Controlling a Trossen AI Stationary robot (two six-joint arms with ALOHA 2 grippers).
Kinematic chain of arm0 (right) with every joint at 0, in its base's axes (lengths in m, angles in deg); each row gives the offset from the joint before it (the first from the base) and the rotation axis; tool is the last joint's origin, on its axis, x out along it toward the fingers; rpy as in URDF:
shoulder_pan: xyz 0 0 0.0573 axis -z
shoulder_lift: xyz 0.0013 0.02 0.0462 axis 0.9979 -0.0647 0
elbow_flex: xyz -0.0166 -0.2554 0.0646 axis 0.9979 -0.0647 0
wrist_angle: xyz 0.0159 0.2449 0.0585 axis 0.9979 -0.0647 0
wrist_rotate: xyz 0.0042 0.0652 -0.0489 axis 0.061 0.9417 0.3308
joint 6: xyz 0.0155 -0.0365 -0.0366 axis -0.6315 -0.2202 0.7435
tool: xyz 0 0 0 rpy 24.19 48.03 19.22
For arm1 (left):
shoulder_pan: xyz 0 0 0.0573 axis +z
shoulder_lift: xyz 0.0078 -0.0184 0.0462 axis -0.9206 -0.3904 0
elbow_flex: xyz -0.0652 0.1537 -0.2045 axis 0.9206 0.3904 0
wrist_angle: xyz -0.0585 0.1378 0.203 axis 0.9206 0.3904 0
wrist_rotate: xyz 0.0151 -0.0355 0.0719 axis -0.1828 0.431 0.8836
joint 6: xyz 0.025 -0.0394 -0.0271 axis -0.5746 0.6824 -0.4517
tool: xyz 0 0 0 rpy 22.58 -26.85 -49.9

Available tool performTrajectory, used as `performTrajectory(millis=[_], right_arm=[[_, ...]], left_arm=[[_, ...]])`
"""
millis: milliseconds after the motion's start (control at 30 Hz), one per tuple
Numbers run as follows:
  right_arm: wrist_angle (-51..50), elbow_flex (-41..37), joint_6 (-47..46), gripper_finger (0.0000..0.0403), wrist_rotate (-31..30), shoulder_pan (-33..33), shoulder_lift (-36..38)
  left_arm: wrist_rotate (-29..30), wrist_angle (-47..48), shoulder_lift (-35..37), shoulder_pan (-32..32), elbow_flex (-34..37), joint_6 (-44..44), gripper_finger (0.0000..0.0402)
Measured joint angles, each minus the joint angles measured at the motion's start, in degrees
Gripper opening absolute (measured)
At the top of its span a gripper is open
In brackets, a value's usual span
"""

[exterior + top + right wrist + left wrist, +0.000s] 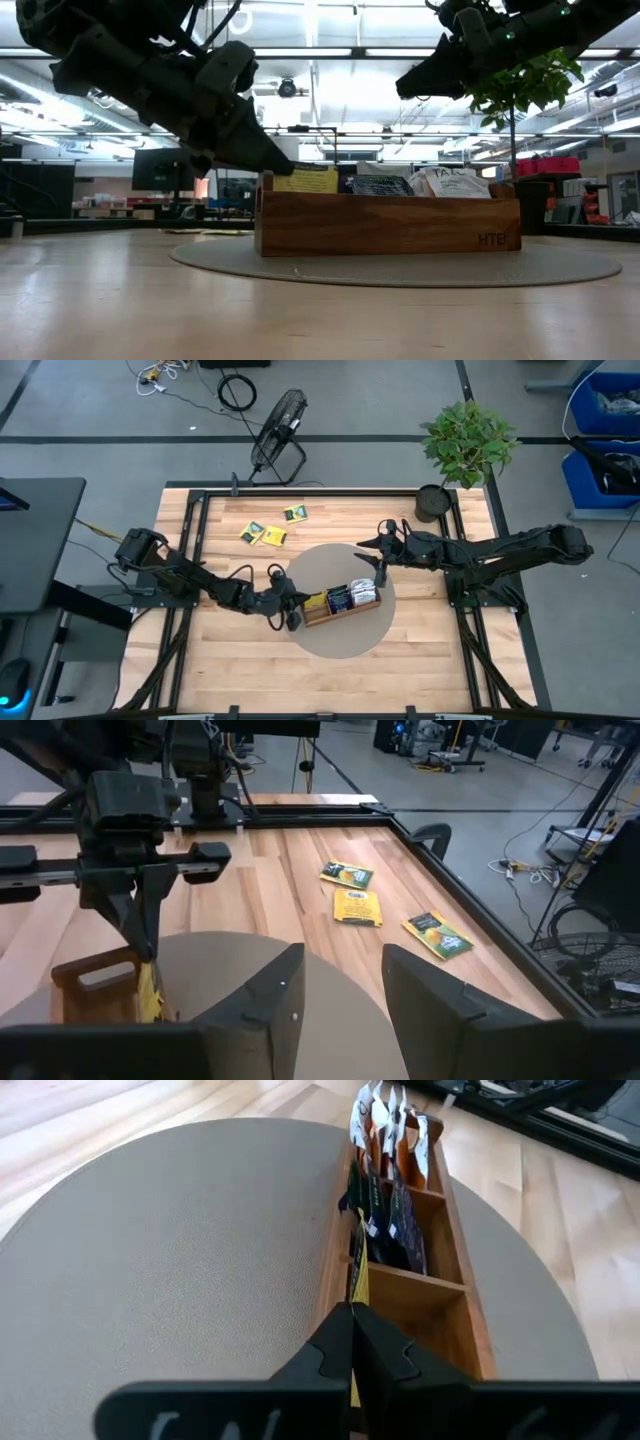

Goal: Pick & Place Tea
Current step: Put the yellow tea bag into the left section of the wooden organizer

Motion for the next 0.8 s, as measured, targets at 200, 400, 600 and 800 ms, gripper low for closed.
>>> performTrajectory(millis=[200, 400, 600, 800], right_arm=[[-0.61, 0.02, -0.11, 0.0143, 0.0, -0.02, 0.0], [-0.85, 0.02, -0.22, 0.0143, 0.0, -0.01, 0.0], [-0.72, 0.02, -0.22, 0.0143, 0.0, 0.0, -0.02], [2.37, 0.09, -0.24, 0.0143, 0.02, 0.0, -1.67]], left_arm=[[0.0, 0.28, 0.0, 0.0, -0.02, -1.04, 0.005], [-0.44, 0.33, 1.39, 0.0, 0.0, -4.42, 0.0112], [-0.27, 0.33, 6.54, 0.19, 0.0, -12.81, 0.015], [1.25, 3.26, 10.91, 2.02, 0.04, -18.65, 0.0152]])
